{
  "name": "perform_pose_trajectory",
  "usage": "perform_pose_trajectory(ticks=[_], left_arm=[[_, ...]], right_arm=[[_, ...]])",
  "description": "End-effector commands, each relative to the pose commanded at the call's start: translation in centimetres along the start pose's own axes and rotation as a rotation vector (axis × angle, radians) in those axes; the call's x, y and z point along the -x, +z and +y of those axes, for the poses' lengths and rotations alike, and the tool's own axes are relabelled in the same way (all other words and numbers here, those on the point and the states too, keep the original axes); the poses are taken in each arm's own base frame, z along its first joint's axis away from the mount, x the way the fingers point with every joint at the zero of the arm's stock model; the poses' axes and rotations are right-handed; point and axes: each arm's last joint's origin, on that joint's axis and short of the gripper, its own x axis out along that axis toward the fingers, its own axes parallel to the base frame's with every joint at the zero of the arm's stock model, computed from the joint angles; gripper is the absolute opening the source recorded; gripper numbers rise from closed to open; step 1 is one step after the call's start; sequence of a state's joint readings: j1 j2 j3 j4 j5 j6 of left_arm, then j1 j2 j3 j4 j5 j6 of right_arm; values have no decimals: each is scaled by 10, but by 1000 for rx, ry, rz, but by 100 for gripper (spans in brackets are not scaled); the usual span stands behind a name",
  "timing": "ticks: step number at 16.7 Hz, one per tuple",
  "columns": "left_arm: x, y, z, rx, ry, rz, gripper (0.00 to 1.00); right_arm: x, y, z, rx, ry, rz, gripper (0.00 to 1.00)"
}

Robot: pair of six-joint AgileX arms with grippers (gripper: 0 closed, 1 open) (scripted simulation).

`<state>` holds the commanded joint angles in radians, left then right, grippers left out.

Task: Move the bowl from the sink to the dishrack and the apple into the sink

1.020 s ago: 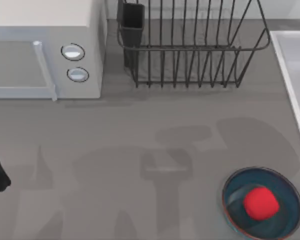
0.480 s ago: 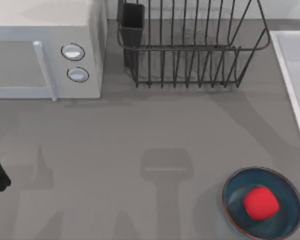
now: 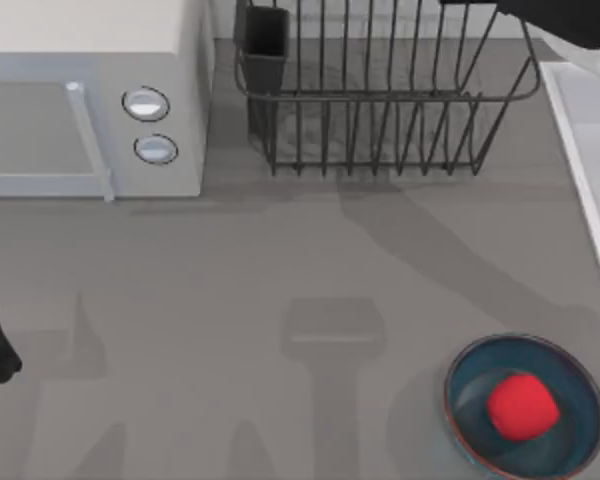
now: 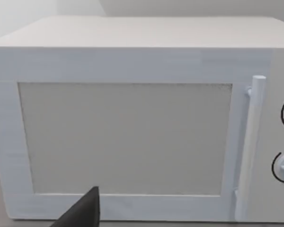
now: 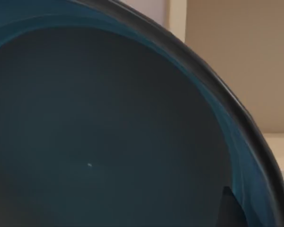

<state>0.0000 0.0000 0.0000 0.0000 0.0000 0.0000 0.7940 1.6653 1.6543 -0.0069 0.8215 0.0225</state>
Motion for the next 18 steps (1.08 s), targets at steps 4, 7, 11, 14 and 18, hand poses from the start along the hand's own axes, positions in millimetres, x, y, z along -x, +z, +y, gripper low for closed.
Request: perform_pose_trajectory(ticks=[4,7,11,14,18], left_arm=[[0,0,0,0,0,0,100],[0,0,0,0,0,0,100],[0,0,0,0,0,0,100],[0,0,0,0,0,0,100],[0,0,0,0,0,0,100]], right_arm=[[0,0,0,-1,0,-1,0],[-5,-6,2,4,0,5,0],[-36,-51,15,9,1,10,0],[-65,-103,19,-11,3,-10,0],[-92,-171,10,-14,2,-15,0]])
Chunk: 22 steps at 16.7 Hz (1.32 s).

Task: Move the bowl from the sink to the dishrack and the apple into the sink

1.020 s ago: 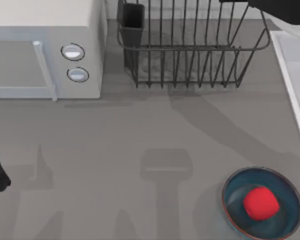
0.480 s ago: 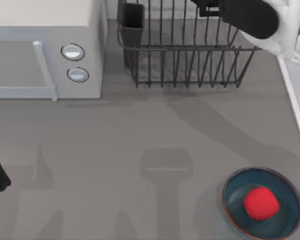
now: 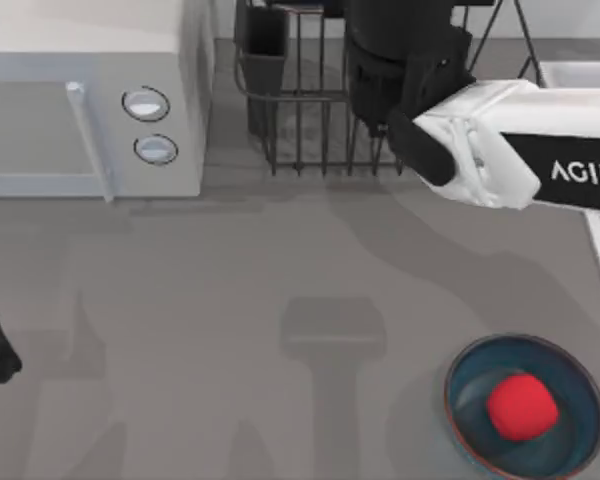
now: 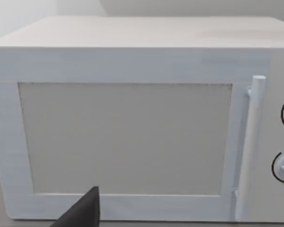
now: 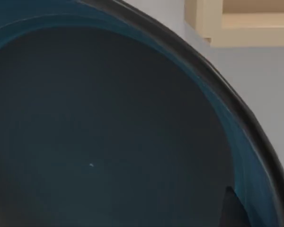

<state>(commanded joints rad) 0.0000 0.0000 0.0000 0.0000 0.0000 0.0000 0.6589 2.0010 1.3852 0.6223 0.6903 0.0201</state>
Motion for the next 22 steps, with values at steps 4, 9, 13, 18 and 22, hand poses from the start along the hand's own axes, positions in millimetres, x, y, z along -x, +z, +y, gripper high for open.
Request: perform_pose_trajectory(ticks=[4,9,13,18,22], left_arm=[[0,0,0,0,0,0,100],[0,0,0,0,0,0,100],[0,0,0,0,0,0,100],[0,0,0,0,0,0,100],[0,0,0,0,0,0,100]], right_arm=[[-7,-29,-10,13,-1,14,0],[-7,-29,-10,13,-1,14,15],[-7,-29,-10,13,-1,14,45],[-7,-29,-10,13,-1,14,83],[-7,-29,-10,13,-1,14,100]])
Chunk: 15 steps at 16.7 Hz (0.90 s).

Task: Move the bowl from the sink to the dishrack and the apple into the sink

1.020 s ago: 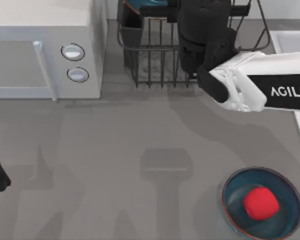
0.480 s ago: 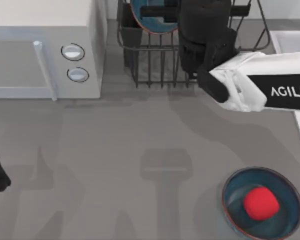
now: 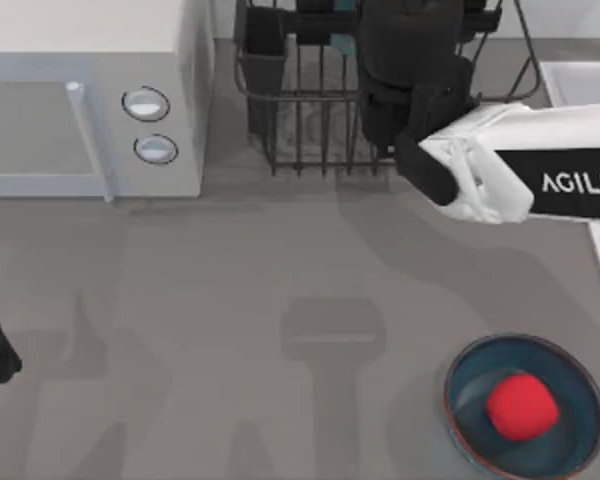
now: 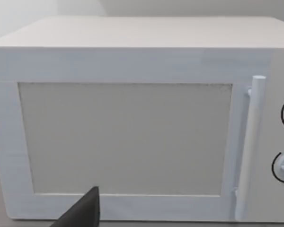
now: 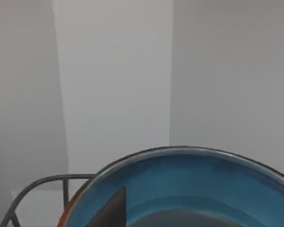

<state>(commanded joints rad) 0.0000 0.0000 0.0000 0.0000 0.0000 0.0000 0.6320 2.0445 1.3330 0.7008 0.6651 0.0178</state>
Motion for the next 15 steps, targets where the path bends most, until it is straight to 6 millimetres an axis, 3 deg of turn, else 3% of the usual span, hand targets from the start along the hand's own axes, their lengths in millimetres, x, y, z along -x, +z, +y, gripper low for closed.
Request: perform_pose_trajectory(ticks=[9,12,15], left_arm=[[0,0,0,0,0,0,100],[0,0,0,0,0,0,100],[0,0,0,0,0,0,100]], right_arm=[[1,1,-2,1,6,1,100],[9,11,-28,8,34,13,100],[33,25,-74,20,80,43,100]])
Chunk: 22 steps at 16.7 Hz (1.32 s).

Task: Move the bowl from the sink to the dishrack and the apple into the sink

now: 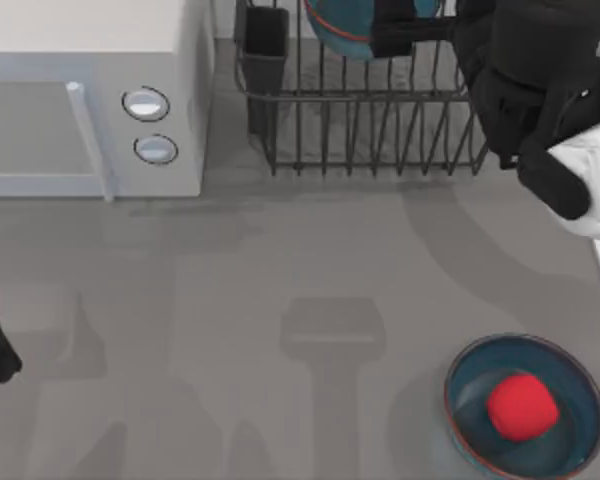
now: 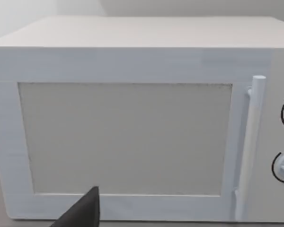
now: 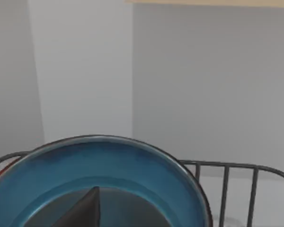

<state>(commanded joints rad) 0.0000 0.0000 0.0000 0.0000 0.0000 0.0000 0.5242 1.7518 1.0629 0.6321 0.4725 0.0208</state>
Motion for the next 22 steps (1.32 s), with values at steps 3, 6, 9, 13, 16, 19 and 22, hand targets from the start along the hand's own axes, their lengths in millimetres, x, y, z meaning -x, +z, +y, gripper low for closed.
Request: perform_pose_trajectory(ticks=[3,6,9,13,16,19,22], left_arm=[[0,0,0,0,0,0,100],[0,0,0,0,0,0,100],[0,0,0,0,0,0,100],[0,0,0,0,0,0,100],[0,0,0,0,0,0,100],[0,0,0,0,0,0,100],[0,0,0,0,0,0,100]], right_arm=[[50,11,-53,-2,41,26,100],[118,10,-103,-20,61,28,100],[182,-17,-138,-36,56,23,100],[231,-66,-159,-43,16,11,100],[245,-90,-166,-34,-26,-11,100],[250,-98,-170,-23,-61,-36,100],[251,-99,-171,-20,-70,-43,100]])
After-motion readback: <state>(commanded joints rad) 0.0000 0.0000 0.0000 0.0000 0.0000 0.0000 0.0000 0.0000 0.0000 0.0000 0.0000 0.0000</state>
